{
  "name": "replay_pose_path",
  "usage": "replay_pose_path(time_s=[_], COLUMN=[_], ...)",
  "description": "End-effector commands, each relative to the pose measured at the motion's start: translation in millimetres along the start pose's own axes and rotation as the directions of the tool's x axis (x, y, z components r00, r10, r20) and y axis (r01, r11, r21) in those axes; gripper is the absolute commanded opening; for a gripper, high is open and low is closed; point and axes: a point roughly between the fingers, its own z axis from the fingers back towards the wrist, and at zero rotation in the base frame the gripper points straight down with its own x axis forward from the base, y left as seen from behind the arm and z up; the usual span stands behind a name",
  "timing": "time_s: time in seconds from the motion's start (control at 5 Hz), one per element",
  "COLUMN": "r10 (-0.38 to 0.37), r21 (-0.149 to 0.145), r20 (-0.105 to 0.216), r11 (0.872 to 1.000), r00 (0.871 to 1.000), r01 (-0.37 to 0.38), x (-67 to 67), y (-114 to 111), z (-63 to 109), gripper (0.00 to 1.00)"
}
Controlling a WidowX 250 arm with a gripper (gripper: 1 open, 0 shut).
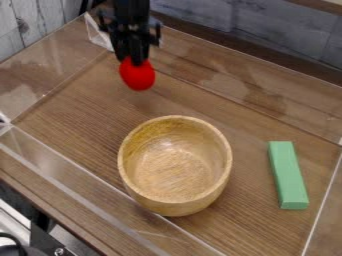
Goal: Move the red fruit to the left
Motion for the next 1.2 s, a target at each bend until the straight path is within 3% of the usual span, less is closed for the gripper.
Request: replay_pose_path(time_s=[0.0,0.2,0.4,0.6,0.8,1.0], r10=[-0.03,-0.046,-0.04,-0.033,0.004,0.039], r21=[0.032,0.038,0.033,0.027,0.029,0.031], r20=[0.068,0.058,0.048,0.042,0.035,0.029], r11=[0.999,0.998,0.999,0.999,1.0,0.999], r00=[0.997,0.997,0.998,0.999,0.999,0.999], r01=[0.028,0.043,0.039,0.031,-0.005,-0.04], x=[21.4,27.9,22.8,18.0,17.0,16.3], y=[1.9,3.1,2.8,2.5,-1.2,-5.0], z=[14.9,6.5,6.4,8.2,0.8,-6.4], gripper=[0.0,0.0,1.0,1.0,0.0,0.0])
